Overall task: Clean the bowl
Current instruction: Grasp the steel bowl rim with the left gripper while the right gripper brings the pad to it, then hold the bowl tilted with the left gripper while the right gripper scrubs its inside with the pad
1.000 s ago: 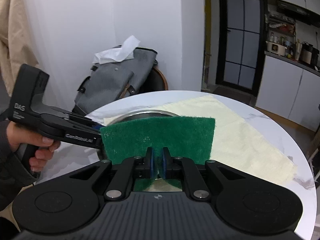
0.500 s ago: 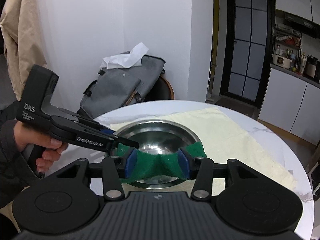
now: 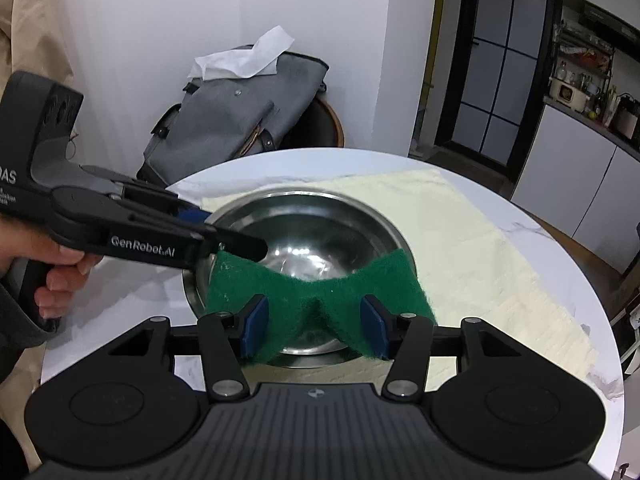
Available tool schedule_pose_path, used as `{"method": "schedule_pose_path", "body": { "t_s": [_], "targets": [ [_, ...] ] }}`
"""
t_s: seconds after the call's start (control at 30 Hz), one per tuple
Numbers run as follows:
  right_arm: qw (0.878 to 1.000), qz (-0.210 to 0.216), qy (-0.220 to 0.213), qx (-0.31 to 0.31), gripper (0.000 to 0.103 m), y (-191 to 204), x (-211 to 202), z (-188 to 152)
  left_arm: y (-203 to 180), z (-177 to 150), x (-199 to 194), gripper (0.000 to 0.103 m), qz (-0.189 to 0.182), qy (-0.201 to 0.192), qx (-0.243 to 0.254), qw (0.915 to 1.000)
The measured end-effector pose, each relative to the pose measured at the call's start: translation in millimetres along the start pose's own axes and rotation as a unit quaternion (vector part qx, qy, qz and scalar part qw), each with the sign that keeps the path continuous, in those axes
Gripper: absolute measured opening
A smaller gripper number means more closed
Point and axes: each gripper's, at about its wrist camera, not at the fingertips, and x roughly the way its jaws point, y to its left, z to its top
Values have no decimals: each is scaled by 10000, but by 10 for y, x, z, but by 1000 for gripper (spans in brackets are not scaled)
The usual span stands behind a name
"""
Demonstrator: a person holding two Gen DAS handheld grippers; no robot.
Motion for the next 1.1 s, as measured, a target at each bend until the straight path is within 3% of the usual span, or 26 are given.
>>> {"method": "schedule_pose_path", "body": {
  "t_s": [0.17, 0.33, 0.4, 0.5, 0.77, 1.1],
  "targets": [
    [9999, -57, 73, -63, 39, 17, 17, -79, -52, -2, -19, 30, -95, -28, 63, 9999],
    [9995, -50, 210, -214, 26, 43, 15, -197, -201, 17, -23, 19, -122, -28, 279, 9995],
    [9995, -16, 216, -214, 26, 40, 10, -226, -231, 21, -19, 12, -137, -18, 315, 9994],
    [9993, 31, 280, -260, 21, 41, 21, -271, -256, 39, -17, 10, -225, -70, 253, 9994],
    [9988, 64, 300, -378, 19, 31, 59, -311, -365, 61, -1, 9, -201, -165, 387, 9989],
    [9950, -605, 262, -744, 17, -83, -18, -265, -453, 96, -22, 7, -93, -201, 693, 9973]
  ]
}}
